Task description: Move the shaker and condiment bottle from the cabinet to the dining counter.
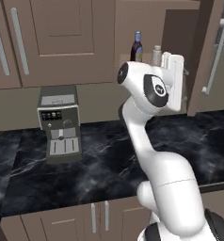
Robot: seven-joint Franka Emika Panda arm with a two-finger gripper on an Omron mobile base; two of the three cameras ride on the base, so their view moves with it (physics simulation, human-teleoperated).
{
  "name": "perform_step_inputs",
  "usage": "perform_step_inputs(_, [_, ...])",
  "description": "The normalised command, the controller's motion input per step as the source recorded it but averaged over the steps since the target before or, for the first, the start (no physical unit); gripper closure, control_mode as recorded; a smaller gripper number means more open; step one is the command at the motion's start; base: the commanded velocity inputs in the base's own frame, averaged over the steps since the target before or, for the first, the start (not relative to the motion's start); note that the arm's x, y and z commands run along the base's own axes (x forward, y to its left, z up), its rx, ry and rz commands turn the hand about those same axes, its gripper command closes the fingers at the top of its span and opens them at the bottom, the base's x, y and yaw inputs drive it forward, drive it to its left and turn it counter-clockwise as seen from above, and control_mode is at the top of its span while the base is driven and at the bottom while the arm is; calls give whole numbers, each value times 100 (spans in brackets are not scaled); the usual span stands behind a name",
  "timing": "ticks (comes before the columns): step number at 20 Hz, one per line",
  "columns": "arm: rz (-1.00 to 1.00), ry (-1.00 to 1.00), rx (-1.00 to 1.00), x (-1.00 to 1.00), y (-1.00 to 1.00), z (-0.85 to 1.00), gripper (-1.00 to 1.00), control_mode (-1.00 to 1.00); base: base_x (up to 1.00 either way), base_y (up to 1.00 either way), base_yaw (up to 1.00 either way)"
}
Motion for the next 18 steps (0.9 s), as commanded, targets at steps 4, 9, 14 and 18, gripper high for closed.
perform_step_inputs(4, [-13, -7, 4, -36, -68, 0, -100, -100, 0, 0, 0])
perform_step_inputs(9, [-15, -1, 6, -36, -69, 0, -100, -100, 0, 0, 0])
perform_step_inputs(14, [-15, 0, 5, -33, -74, 0, -100, -100, 0, 0, 0])
perform_step_inputs(18, [-8, 0, 3, -33, -67, 0, -100, -100, 0, 0, 0])
